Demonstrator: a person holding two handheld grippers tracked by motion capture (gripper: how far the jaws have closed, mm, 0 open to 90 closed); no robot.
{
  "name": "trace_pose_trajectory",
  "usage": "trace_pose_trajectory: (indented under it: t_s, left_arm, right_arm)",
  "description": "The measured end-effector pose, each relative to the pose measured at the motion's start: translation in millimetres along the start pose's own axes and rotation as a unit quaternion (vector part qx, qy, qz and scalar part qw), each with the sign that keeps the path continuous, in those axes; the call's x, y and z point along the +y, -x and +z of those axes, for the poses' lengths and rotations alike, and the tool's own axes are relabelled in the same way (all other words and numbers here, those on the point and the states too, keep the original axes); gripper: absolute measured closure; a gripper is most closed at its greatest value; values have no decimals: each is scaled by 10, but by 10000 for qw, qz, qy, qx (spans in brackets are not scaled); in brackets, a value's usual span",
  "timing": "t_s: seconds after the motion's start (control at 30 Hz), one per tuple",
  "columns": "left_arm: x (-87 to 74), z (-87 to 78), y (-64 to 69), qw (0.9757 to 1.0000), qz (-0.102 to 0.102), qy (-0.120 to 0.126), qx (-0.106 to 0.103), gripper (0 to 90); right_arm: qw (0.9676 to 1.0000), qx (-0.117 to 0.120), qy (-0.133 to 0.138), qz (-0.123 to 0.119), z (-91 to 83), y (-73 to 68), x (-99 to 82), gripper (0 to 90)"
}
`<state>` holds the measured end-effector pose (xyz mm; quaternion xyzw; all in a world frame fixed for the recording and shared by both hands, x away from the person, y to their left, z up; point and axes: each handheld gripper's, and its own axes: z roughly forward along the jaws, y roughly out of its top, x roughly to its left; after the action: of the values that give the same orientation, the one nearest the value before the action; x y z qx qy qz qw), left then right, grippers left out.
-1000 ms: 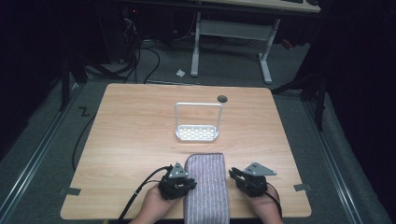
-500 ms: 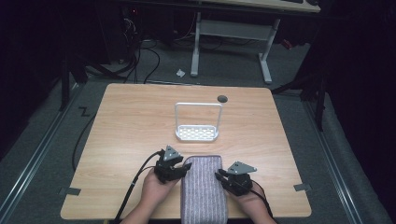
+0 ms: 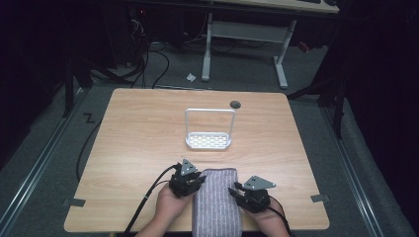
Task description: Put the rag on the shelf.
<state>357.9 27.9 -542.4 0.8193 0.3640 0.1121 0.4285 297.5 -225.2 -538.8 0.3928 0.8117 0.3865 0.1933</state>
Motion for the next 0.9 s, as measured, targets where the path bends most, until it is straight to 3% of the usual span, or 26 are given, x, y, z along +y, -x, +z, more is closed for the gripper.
trace_pose_trajectory:
  t_s: [0.1, 0.13, 0.2, 0.23, 0.37, 0.4, 0.53, 0.6, 0.63, 0.73, 0.77, 0.8, 0.9]
  left_arm:
    - [0, 0, -14, 10000, -44, -3, -73, 743]
    - [-1, 0, -18, 9999, -63, 1, -94, 744]
    - [-1, 0, -33, 9998, -142, 12, -140, 745]
    - [-1, -1, -37, 9998, -165, 7, -147, 750]
    - [0, 1, -34, 9998, -167, 7, -132, 750]
    - [-1, 2, -31, 9998, -161, 13, -126, 750]
    - [-2, 0, -20, 9999, -118, 3, -105, 759]
    - [-2, -1, -25, 9998, -126, -4, -137, 771]
    - [-2, 0, -30, 9998, -146, 0, -155, 771]
    - [-2, -2, -38, 9996, -185, -12, -197, 790]
    - [-3, -1, -34, 9996, -188, -10, -200, 790]
    - [-6, -9, -24, 9998, -167, 5, -147, 801]
    - [-22, -53, 14, 9997, -138, 212, -42, 803]
  right_arm:
    - [9998, -30, 152, 132, -20, 49, 44, 615]
    - [9992, -132, 222, 312, -6, 123, 115, 584]
    - [9989, -218, 209, 351, 20, 164, 158, 565]
    - [9983, -293, 80, 488, 86, 259, 234, 538]
    - [9963, -380, 14, 770, 197, 385, 310, 532]
    - [9950, -372, -148, 918, 274, 423, 333, 497]
    - [9945, -448, -324, 892, 345, 408, 318, 487]
    - [9950, -405, -325, 852, 332, 386, 309, 580]
    - [9950, -405, -325, 852, 332, 386, 309, 580]
    - [9970, -322, -272, 656, 338, 315, 297, 747]
    - [9970, -322, -272, 656, 338, 315, 297, 747]
    - [9976, -285, -207, 603, 332, 294, 298, 826]
    - [9977, -266, -33, 617, 289, 267, 308, 840]
